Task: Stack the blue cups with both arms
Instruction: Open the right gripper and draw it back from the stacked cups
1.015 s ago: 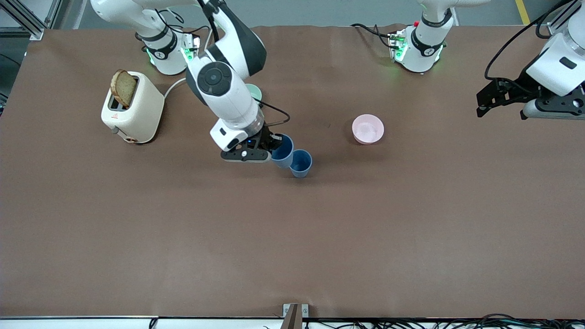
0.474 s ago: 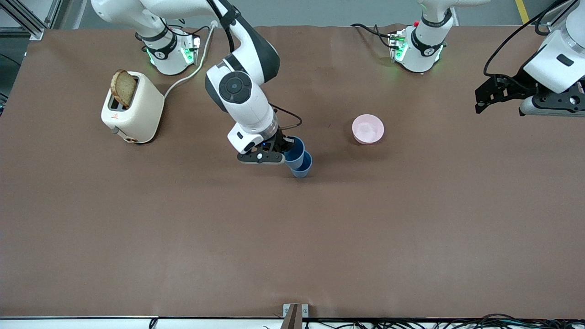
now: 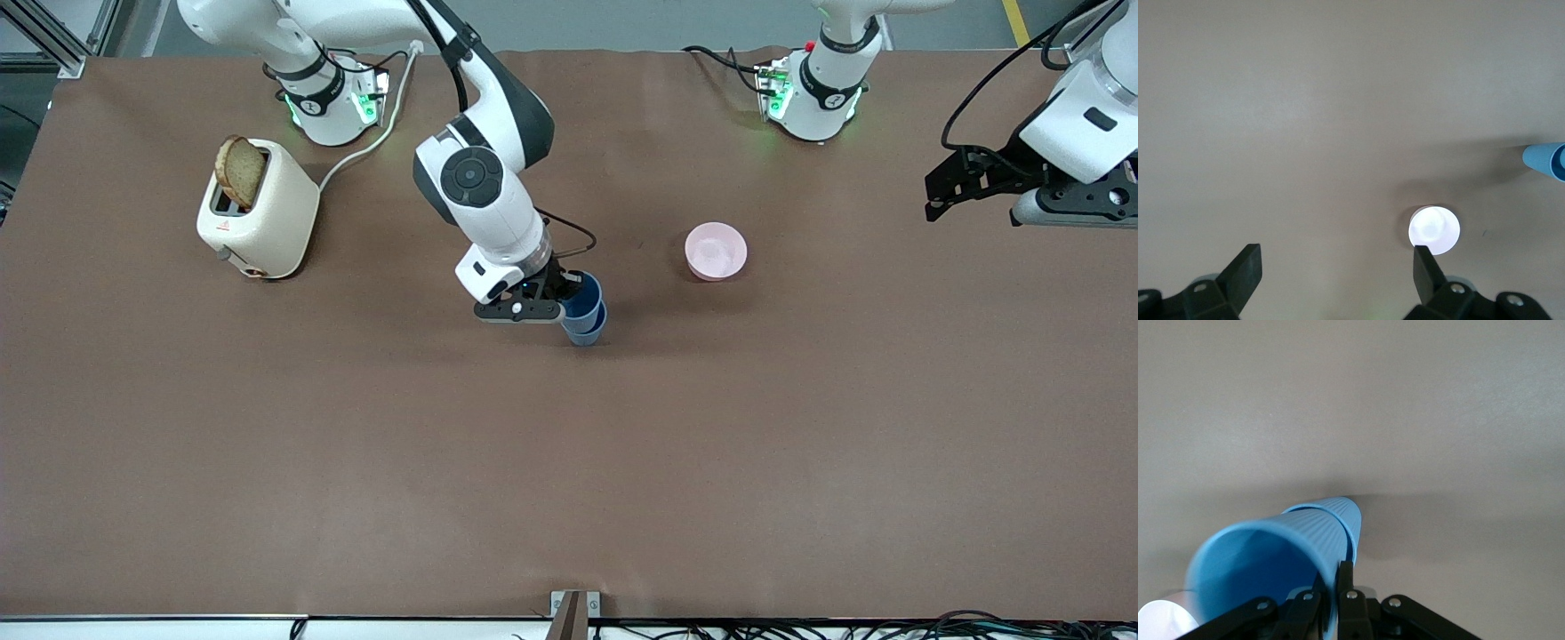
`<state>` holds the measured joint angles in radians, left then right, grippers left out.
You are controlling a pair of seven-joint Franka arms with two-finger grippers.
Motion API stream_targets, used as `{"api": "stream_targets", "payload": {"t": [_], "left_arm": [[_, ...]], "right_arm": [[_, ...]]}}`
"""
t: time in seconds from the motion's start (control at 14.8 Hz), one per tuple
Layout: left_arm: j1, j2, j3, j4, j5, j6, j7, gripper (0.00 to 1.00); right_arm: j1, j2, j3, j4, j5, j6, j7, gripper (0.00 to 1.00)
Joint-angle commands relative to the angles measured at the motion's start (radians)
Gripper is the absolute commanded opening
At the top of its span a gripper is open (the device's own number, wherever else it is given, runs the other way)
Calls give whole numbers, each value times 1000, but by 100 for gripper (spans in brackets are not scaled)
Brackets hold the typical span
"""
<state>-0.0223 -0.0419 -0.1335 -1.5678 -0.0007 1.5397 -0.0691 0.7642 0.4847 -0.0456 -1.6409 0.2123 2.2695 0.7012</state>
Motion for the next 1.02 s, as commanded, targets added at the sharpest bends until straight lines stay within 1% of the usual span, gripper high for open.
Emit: {"api": "stream_targets", "payload": {"t": [0.0,0.07,0.14,0.2,0.27,0.34,0.41,0.47,0.61,0.68,0.81,0.95], "left_arm": [[9,7,-1,23,2,-4,-3,100],[7,20,0,43,2,-4,-2,100],[7,31,0,57,2,-6,0,100],[7,33,0,58,2,-6,-1,100],[7,33,0,58,2,-6,-2,100],[7,34,-1,58,2,-6,-2,100],[7,34,0,57,2,-6,-2,100],[7,34,0,57,2,-6,-2,100],[7,33,0,57,2,-7,-2,100],[7,33,0,58,2,-7,0,100],[9,31,0,57,2,-9,-1,100],[9,31,0,57,2,-9,-1,100]], "right_arm": [[12,18,-10,7,2,2,6,14],[20,23,-10,7,2,2,6,17],[21,23,-10,7,1,8,4,31],[20,23,-10,7,2,7,4,50],[15,22,-10,9,2,5,4,78],[10,17,-13,9,2,2,4,92],[1,0,-17,7,2,-7,-5,95],[-22,-44,-20,6,2,-27,-8,98],[-84,-131,-30,-4,-7,-132,-9,99],[-124,-174,-40,-14,-48,-180,-12,99],[-201,-257,-43,-57,-173,-240,-12,99],[-261,-311,-43,-97,-198,-257,-14,99]]}}
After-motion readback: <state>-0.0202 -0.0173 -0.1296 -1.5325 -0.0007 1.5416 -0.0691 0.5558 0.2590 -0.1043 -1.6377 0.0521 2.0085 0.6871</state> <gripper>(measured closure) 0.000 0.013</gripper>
